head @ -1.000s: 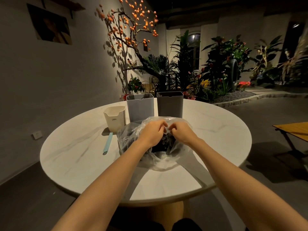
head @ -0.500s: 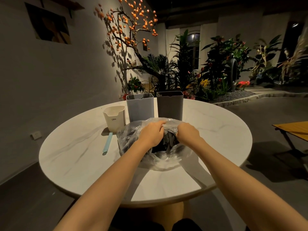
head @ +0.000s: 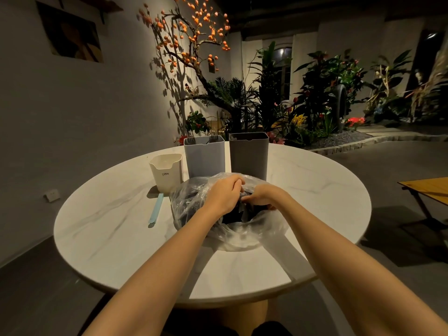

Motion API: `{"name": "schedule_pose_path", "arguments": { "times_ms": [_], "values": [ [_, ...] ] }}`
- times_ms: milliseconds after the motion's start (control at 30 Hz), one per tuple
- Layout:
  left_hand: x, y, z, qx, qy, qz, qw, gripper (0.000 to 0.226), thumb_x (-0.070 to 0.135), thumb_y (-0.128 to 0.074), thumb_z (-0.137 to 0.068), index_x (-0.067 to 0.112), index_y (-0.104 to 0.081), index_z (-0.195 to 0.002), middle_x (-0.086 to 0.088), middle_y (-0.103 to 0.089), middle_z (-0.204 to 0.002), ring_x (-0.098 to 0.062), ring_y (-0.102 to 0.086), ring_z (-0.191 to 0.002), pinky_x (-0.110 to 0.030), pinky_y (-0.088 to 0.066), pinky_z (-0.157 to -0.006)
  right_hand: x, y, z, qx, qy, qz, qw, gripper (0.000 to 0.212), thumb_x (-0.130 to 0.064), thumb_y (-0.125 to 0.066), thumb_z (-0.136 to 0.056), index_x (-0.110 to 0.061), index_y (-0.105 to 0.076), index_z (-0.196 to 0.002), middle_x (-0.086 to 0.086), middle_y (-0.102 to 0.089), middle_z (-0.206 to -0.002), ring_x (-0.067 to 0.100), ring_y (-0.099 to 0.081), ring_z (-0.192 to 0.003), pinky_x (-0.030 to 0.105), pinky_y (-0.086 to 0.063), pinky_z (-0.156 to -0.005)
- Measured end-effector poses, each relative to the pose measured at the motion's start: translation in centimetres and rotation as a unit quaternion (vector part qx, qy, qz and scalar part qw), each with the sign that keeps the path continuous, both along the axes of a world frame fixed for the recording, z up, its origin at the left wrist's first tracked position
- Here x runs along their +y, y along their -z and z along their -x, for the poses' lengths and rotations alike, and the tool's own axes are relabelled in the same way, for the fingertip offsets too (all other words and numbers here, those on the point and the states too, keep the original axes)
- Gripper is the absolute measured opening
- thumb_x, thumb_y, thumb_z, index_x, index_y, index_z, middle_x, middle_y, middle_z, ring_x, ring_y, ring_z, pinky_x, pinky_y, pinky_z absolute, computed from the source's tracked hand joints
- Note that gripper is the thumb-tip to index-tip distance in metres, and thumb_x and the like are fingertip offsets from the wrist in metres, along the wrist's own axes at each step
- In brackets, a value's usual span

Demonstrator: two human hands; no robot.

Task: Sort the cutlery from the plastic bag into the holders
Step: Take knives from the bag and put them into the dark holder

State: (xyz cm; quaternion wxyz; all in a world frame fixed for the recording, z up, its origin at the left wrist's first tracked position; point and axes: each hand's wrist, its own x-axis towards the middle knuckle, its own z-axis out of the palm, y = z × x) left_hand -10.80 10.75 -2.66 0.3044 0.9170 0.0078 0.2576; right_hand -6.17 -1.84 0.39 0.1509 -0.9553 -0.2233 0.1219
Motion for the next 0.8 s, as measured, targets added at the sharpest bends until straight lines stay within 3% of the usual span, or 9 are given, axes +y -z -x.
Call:
{"name": "schedule_pose_path", "arguments": {
  "times_ms": [200, 367, 533, 667, 800],
  "values": [
    [-0.3, 0.5, 0.0, -0.003, -0.002, -0.017, 1.0, 0.029, 0.021, -0.04, -0.102, 0.013, -0.068, -0.106, -0.003, -0.07, -0.098, -0.015, -0.063, -0.09, -0.037, -0.053, -0.086, -0.8, 0.5, -0.2, 0.047, 0.053, -0.06, 0.996, 0.022, -0.028, -0.052, -0.096, -0.008, -0.052, -0.089, 0.006, -0.052, -0.076, 0.016, -0.051, -0.067, 0.021, -0.043, -0.055],
    [-0.3, 0.4, 0.1, -0.004, -0.004, -0.029, 1.0, 0.026, 0.02, -0.043, -0.101, 0.015, -0.069, -0.098, -0.004, -0.069, -0.094, -0.016, -0.062, -0.085, -0.035, -0.054, -0.081, -0.8, 0.2, 0.1, 0.081, 0.071, -0.089, 0.99, 0.023, -0.022, -0.053, -0.096, -0.009, -0.05, -0.077, 0.004, -0.051, -0.068, 0.012, -0.048, -0.055, 0.018, -0.039, -0.046],
    [-0.3, 0.4, 0.2, 0.001, -0.003, -0.029, 1.0, 0.026, 0.02, -0.044, -0.101, 0.015, -0.069, -0.096, -0.004, -0.069, -0.093, -0.016, -0.062, -0.084, -0.034, -0.054, -0.08, -0.7, -0.1, 0.2, 0.065, 0.077, -0.088, 0.991, 0.017, -0.023, -0.055, -0.095, -0.007, -0.05, -0.091, 0.006, -0.048, -0.07, 0.012, -0.045, -0.057, 0.019, -0.038, -0.048],
    [-0.3, 0.2, 0.3, 0.004, -0.004, -0.034, 0.999, 0.027, 0.02, -0.044, -0.1, 0.014, -0.07, -0.098, -0.005, -0.07, -0.095, -0.018, -0.06, -0.087, -0.035, -0.052, -0.08, -0.6, -0.7, 0.1, 0.052, 0.068, -0.083, 0.993, 0.017, -0.021, -0.054, -0.095, -0.005, -0.049, -0.099, 0.012, -0.05, -0.088, 0.017, -0.048, -0.071, 0.023, -0.04, -0.06],
    [-0.3, 0.2, 0.4, 0.009, -0.007, -0.037, 0.999, 0.027, 0.021, -0.043, -0.101, 0.015, -0.069, -0.098, -0.004, -0.069, -0.095, -0.017, -0.06, -0.086, -0.035, -0.052, -0.08, -0.5, -0.4, 0.0, 0.058, 0.074, -0.092, 0.991, 0.021, -0.026, -0.054, -0.096, -0.006, -0.048, -0.1, 0.011, -0.05, -0.091, 0.02, -0.05, -0.082, 0.025, -0.042, -0.062]
  ]
}}
